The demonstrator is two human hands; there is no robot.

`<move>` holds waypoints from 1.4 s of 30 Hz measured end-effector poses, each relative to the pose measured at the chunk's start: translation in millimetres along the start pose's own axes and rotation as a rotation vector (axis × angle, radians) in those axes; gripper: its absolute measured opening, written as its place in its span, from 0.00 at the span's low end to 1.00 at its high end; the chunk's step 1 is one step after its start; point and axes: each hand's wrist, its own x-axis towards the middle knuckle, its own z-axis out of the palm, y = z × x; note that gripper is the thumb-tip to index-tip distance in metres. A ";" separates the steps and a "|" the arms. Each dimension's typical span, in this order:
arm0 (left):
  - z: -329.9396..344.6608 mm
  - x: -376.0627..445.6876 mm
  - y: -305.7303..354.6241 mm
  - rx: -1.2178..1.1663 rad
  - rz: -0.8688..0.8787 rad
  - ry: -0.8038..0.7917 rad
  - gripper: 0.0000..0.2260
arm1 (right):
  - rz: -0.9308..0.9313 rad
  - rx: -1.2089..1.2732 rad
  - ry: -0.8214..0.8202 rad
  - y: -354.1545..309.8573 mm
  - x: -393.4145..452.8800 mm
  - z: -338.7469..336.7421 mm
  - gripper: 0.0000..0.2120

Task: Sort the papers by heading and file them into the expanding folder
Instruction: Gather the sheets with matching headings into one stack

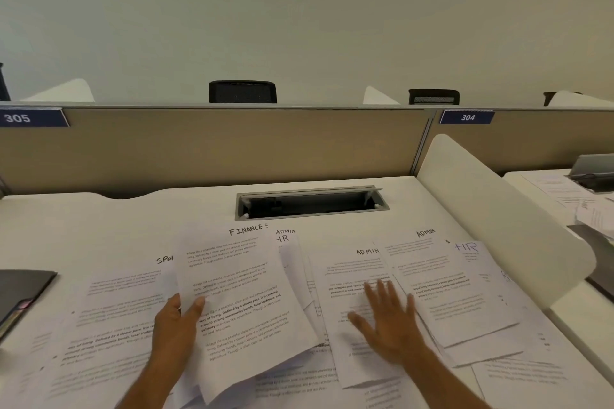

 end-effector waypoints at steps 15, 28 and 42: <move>0.8 3.6 -0.9 -0.024 -0.001 -0.006 0.12 | 0.007 -0.024 0.061 -1.6 0.4 -0.4 0.47; -0.5 2.2 2.0 -0.036 -0.015 0.007 0.08 | -0.259 -0.036 -0.080 -63.4 -19.1 24.1 0.47; -3.4 5.2 -2.6 -0.041 -0.008 0.002 0.12 | -0.201 0.460 -0.005 -90.1 -21.7 25.1 0.40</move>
